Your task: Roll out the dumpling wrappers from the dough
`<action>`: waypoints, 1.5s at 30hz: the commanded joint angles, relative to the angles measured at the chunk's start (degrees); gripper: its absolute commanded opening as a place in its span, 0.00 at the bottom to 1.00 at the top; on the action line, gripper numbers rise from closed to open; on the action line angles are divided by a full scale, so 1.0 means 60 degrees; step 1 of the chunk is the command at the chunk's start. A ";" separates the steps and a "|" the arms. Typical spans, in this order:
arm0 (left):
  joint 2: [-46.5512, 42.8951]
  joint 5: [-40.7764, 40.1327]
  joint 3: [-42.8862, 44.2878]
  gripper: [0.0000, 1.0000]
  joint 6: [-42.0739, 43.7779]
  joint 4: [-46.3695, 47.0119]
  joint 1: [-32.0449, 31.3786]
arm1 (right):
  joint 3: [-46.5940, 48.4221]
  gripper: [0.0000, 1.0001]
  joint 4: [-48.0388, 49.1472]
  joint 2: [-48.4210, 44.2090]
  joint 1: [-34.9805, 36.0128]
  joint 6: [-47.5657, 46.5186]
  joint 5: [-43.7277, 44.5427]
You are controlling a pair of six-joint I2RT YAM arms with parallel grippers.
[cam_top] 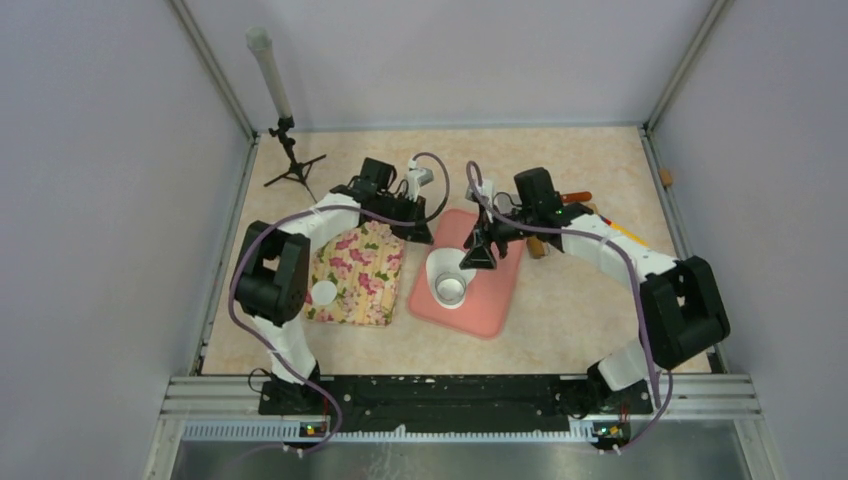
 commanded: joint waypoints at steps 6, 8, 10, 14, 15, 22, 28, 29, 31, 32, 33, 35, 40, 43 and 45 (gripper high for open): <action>0.2077 -0.2058 0.2468 0.21 -0.0011 -0.0704 0.0121 | -0.0302 0.79 -0.1169 -0.1539 0.1652 -0.5527 0.3049; 0.2405 -0.2065 0.2907 0.23 -0.0083 -0.0758 0.0121 | -0.0146 0.79 -0.1226 -0.1472 0.1819 -0.5764 0.3137; 0.2666 -0.1966 0.3289 0.27 -0.0227 -0.0817 0.0109 | 0.0093 0.79 -0.1290 -0.1297 0.1873 -0.5715 0.3091; 0.3147 -0.1859 0.3842 0.33 -0.0690 -0.1026 0.0025 | 0.0319 0.79 -0.1512 -0.0945 0.2098 -0.6031 0.3297; 0.3252 -0.1928 0.3896 0.33 -0.0721 -0.1072 -0.0025 | 0.0336 0.79 -0.1635 -0.0870 0.2193 -0.6247 0.3415; 0.3757 -0.3167 0.4142 0.43 -0.1011 -0.1265 -0.0329 | 0.0686 0.80 -0.2373 -0.0469 0.2716 -0.6795 0.3886; 0.4094 -0.3980 0.4306 0.18 -0.1407 -0.1318 -0.0370 | 0.1002 0.80 -0.2608 -0.0283 0.3208 -0.6667 0.4444; 0.4116 -0.4044 0.4297 0.15 -0.1486 -0.1310 -0.0384 | 0.1055 0.80 -0.2658 -0.0221 0.3265 -0.6698 0.4513; 0.4157 -0.4244 0.4281 0.10 -0.1712 -0.1313 -0.0398 | 0.1175 0.80 -0.2822 -0.0061 0.3325 -0.6756 0.4559; 0.4151 -0.4374 0.4259 0.08 -0.1874 -0.1309 -0.0405 | 0.1256 0.80 -0.2916 0.0080 0.3353 -0.6779 0.4542; 0.4149 -0.4509 0.4231 0.07 -0.2006 -0.1311 -0.0403 | 0.1342 0.80 -0.2969 0.0181 0.3362 -0.6774 0.4506; 0.4112 -0.4691 0.4161 0.06 -0.2197 -0.1304 -0.0403 | 0.1497 0.80 -0.3029 0.0355 0.3358 -0.6632 0.4379; 0.3920 -0.4956 0.3723 0.00 -0.2497 -0.1158 -0.0405 | 0.1671 0.80 -0.2611 0.0630 0.3358 -0.5383 0.4073; 0.3771 -0.5162 0.3475 0.00 -0.2627 -0.1110 -0.0391 | 0.1368 0.80 -0.2029 0.0599 0.3345 -0.4535 0.4033; 0.3682 -0.5229 0.3329 0.00 -0.2662 -0.0992 -0.0395 | 0.1028 0.80 -0.1746 0.0548 0.3345 -0.4449 0.3993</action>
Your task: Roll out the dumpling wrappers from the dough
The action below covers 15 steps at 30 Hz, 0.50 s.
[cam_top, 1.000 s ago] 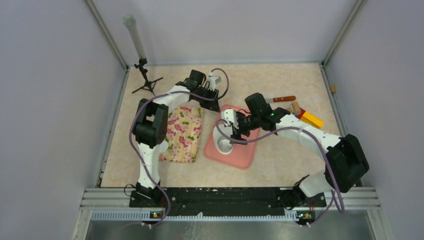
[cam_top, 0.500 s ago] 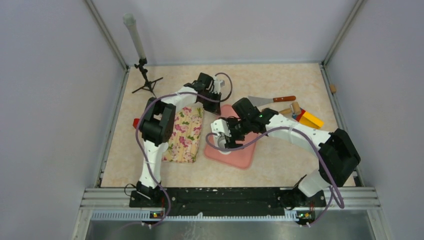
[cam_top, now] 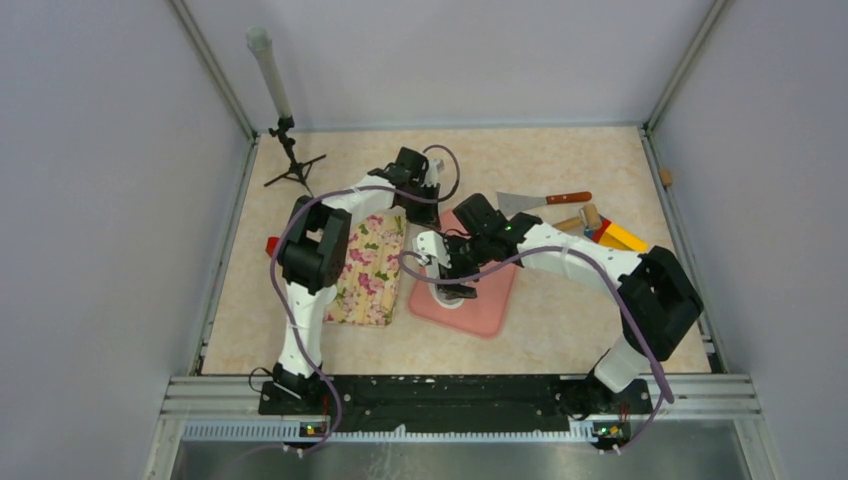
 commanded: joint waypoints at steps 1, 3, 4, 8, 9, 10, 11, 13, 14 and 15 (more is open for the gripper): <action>-0.0083 -0.1152 -0.0558 0.00 -0.0036 0.0029 0.0049 | -0.0366 0.80 0.0994 -0.0033 0.0096 0.0906 -0.0325; -0.0066 -0.1139 -0.0560 0.00 -0.0050 0.0013 0.0054 | -0.0529 0.81 0.1279 0.0051 0.0093 0.0930 -0.0160; -0.0057 -0.1106 -0.0597 0.00 -0.0061 0.0012 0.0051 | -0.0564 0.81 0.1326 0.0111 0.0083 0.0954 -0.0117; -0.0027 -0.0964 -0.0711 0.00 -0.0027 0.0051 0.0050 | -0.0499 0.82 0.1405 0.0429 0.0044 0.0830 -0.0209; -0.0030 -0.0945 -0.0731 0.00 -0.0008 0.0066 0.0051 | -0.0478 0.82 0.1453 0.0492 0.0044 0.0795 -0.0190; -0.0027 -0.0912 -0.0743 0.00 0.0007 0.0080 0.0058 | -0.0469 0.82 0.1494 0.0536 0.0033 0.0732 -0.0151; -0.0014 -0.0856 -0.0750 0.00 0.0023 0.0097 0.0054 | -0.0459 0.82 0.1529 0.0588 0.0041 0.0616 -0.0108; 0.0007 -0.0792 -0.0751 0.00 0.0053 0.0090 0.0053 | -0.0460 0.83 0.1530 0.0684 0.0025 0.0330 0.0012; 0.0027 -0.0772 -0.0751 0.00 0.0055 0.0094 0.0049 | -0.0462 0.83 0.1539 0.0742 0.0021 0.0203 0.0101; 0.0035 -0.0746 -0.0758 0.00 0.0066 0.0099 0.0053 | -0.0449 0.83 0.1530 0.0793 0.0023 0.0097 0.0187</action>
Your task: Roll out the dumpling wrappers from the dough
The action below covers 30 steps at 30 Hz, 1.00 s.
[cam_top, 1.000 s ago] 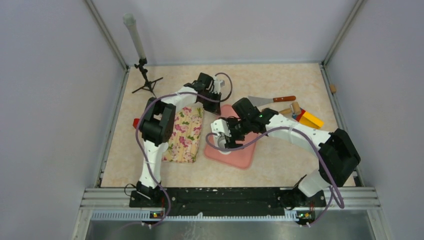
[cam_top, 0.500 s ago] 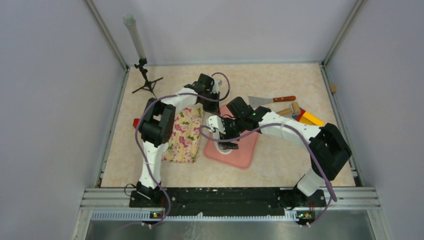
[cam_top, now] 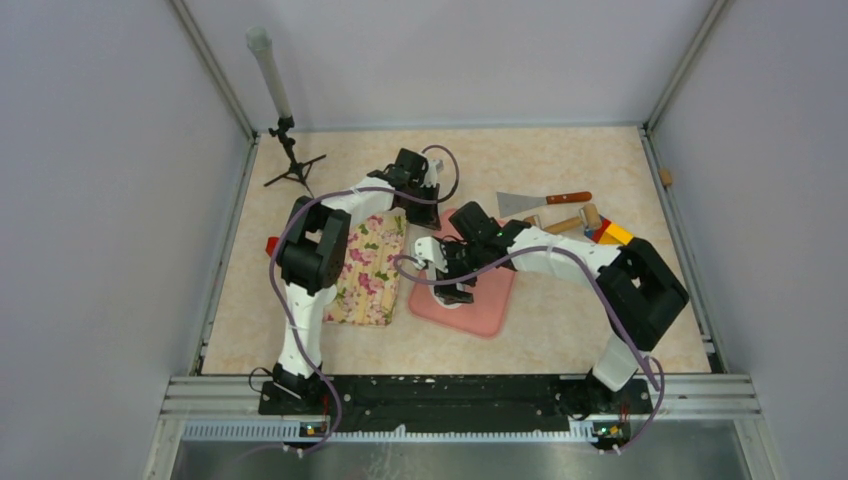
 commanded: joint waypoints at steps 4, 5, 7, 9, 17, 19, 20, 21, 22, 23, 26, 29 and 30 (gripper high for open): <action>0.0224 -0.0603 -0.0415 0.00 0.0295 -0.0311 0.0082 | 0.0260 0.84 0.0136 0.0332 0.0003 -0.0808 0.0301; 0.0214 -0.0612 -0.0416 0.00 0.0296 -0.0301 0.0079 | 0.0314 0.84 0.0095 0.0370 -0.0011 -0.0812 0.0295; 0.0199 -0.0617 -0.0430 0.00 0.0296 -0.0287 0.0078 | 0.0373 0.84 -0.0044 0.0397 -0.0027 -0.0925 0.0258; 0.0196 -0.0592 -0.0440 0.00 0.0296 -0.0273 0.0079 | 0.0383 0.84 -0.0048 0.0444 -0.0030 -0.0951 0.0279; 0.0115 -0.0557 -0.0503 0.00 0.0281 -0.0211 0.0081 | 0.0592 0.83 -0.0320 0.0619 -0.0128 -0.0959 0.0218; 0.0095 -0.0555 -0.0516 0.00 0.0281 -0.0202 0.0073 | 0.0621 0.81 -0.0434 0.0644 -0.0130 -0.0959 0.0189; 0.0094 -0.0546 -0.0518 0.00 0.0281 -0.0196 0.0072 | 0.0636 0.80 -0.0443 0.0647 -0.0130 -0.0935 0.0185; 0.0081 -0.0555 -0.0516 0.00 0.0281 -0.0195 0.0076 | 0.0639 0.79 -0.0446 0.0647 -0.0130 -0.0875 0.0203; 0.0073 -0.0558 -0.0518 0.00 0.0281 -0.0195 0.0076 | 0.0640 0.78 -0.0423 0.0655 -0.0130 -0.0807 0.0244; 0.0078 -0.0570 -0.0524 0.00 0.0281 -0.0195 0.0067 | 0.0653 0.76 -0.0407 0.0679 -0.0130 -0.0755 0.0295; 0.0064 -0.0587 -0.0533 0.00 0.0267 -0.0199 0.0078 | 0.0603 0.70 -0.0343 0.0677 -0.0130 -0.0653 0.0378; 0.0027 -0.0637 -0.0533 0.00 0.0266 -0.0193 0.0071 | 0.0464 0.63 -0.0212 0.0709 -0.0130 -0.0533 0.0449; 0.0026 -0.0653 -0.0547 0.00 0.0254 -0.0195 0.0081 | 0.0433 0.61 -0.0172 0.0730 -0.0130 -0.0464 0.0472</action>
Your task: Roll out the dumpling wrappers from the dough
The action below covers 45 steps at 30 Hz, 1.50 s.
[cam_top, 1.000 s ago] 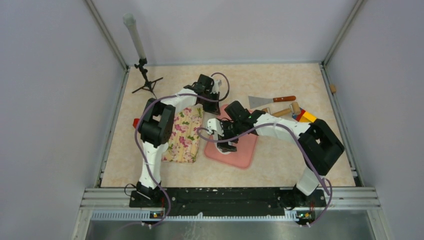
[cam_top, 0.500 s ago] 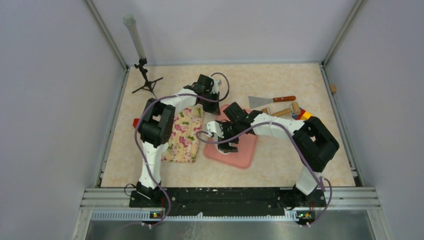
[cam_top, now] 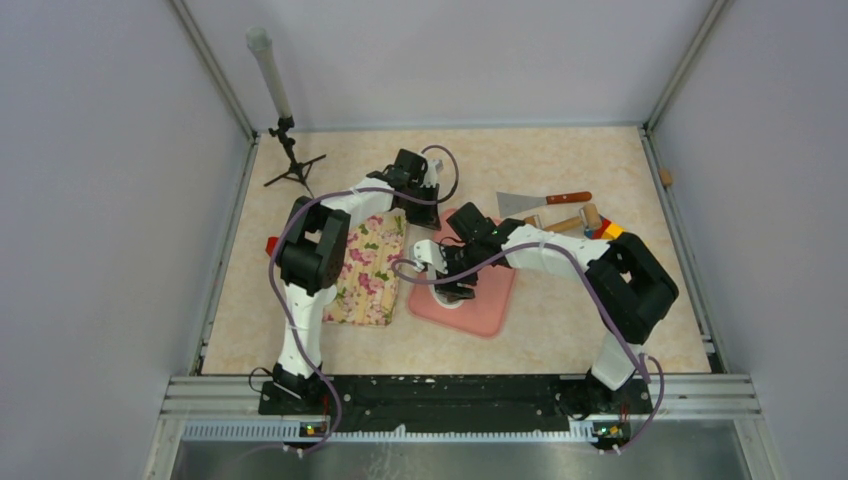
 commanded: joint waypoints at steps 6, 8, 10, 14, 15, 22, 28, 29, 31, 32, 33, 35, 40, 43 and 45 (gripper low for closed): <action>-0.0036 -0.0935 -0.0487 0.00 0.0112 -0.0330 0.0057 | -0.0217 0.54 0.0518 0.0125 -0.0032 0.0591 0.0308; -0.0097 -0.1040 -0.0531 0.00 0.0053 -0.0306 0.0066 | -0.0378 0.51 0.0696 0.0100 -0.0031 0.0836 0.0487; -0.0139 -0.1106 -0.0554 0.00 -0.0002 -0.0304 0.0064 | -0.0565 0.50 0.0859 0.0029 -0.0009 0.1043 0.0649; -0.0178 -0.1183 -0.0563 0.00 -0.0101 -0.0332 0.0063 | -0.0783 0.49 0.1016 0.0025 0.0045 0.1564 0.0949; -0.0189 -0.1185 -0.0569 0.00 -0.0127 -0.0344 0.0069 | -0.0801 0.49 0.1020 0.0035 0.0055 0.1735 0.0970; -0.0222 -0.1242 -0.0575 0.00 -0.0220 -0.0378 0.0054 | -0.1226 0.49 0.1308 -0.0072 0.0301 0.2960 0.1962; -0.0233 -0.1192 -0.0585 0.00 -0.0235 -0.0377 0.0053 | -0.1674 0.48 0.1447 -0.0450 0.0390 0.2947 0.1962; -0.0236 -0.1175 -0.0585 0.00 -0.0235 -0.0377 0.0056 | -0.1724 0.48 0.1398 -0.0477 0.0384 0.2757 0.1842; -0.0251 -0.1145 -0.0584 0.00 -0.0221 -0.0370 0.0056 | -0.1768 0.48 0.1251 -0.0477 0.0381 0.2301 0.1631; -0.0269 -0.1129 -0.0588 0.00 -0.0208 -0.0364 0.0053 | -0.1761 0.47 0.1126 -0.0451 0.0383 0.2015 0.1477; -0.0268 -0.1114 -0.0598 0.00 -0.0206 -0.0356 0.0064 | -0.1713 0.47 0.1021 -0.0403 0.0379 0.1756 0.1382; -0.0269 -0.1064 -0.0599 0.00 -0.0206 -0.0348 0.0054 | -0.1524 0.47 0.0720 -0.0252 0.0380 0.1278 0.1159; -0.0291 -0.0998 -0.0592 0.00 -0.0191 -0.0334 0.0053 | -0.0780 0.47 -0.0270 0.0244 0.0273 0.0309 0.0615; -0.0317 -0.0968 -0.0621 0.00 -0.0177 -0.0326 0.0064 | -0.0358 0.47 -0.0729 0.0501 0.0042 -0.0005 0.0253; -0.0337 -0.0952 -0.0627 0.00 -0.0168 -0.0308 0.0067 | -0.0184 0.47 -0.1000 0.0610 -0.0110 -0.0234 0.0039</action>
